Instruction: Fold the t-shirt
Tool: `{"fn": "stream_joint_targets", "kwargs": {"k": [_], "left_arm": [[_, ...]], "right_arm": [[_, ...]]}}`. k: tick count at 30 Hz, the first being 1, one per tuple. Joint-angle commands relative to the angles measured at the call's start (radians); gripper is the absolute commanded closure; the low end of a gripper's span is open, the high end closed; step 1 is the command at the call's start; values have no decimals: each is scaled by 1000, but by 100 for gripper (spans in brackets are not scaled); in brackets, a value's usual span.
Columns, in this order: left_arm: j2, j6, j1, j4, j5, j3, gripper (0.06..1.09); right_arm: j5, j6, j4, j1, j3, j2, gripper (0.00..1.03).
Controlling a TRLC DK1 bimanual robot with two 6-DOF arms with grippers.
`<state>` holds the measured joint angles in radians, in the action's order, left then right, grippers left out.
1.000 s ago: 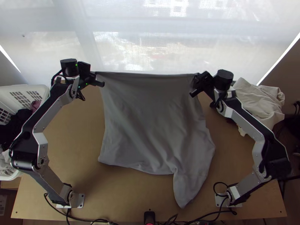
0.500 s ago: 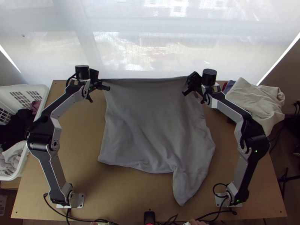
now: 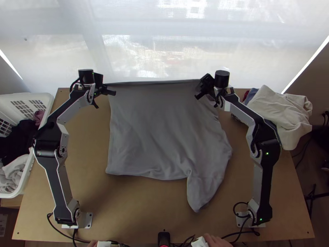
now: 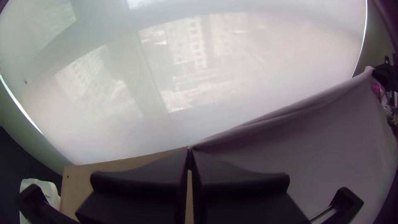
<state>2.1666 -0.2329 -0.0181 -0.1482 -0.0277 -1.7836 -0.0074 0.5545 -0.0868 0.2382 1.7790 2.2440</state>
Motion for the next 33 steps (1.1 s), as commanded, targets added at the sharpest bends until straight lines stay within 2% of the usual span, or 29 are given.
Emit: {"fn": "stream_joint_targets", "kwargs": {"k": [1,6,11,20,33], "left_arm": [[44,-6,37,-28,-11,-73,105],[44,-14,26,-42,-9,-91,105],[-28,-2,1,-50,3,-14,105],[-234,21,-34,4,54,253,105],[-461,37,-29,67,60,535,105]], "right_arm": [[17,-4,41,10,117,80,100],[21,-21,48,13,119,72,100],[20,-64,84,10,79,-9,100],[7,-99,88,16,-210,-264,100],[0,-114,79,33,-558,-529,100]]}}
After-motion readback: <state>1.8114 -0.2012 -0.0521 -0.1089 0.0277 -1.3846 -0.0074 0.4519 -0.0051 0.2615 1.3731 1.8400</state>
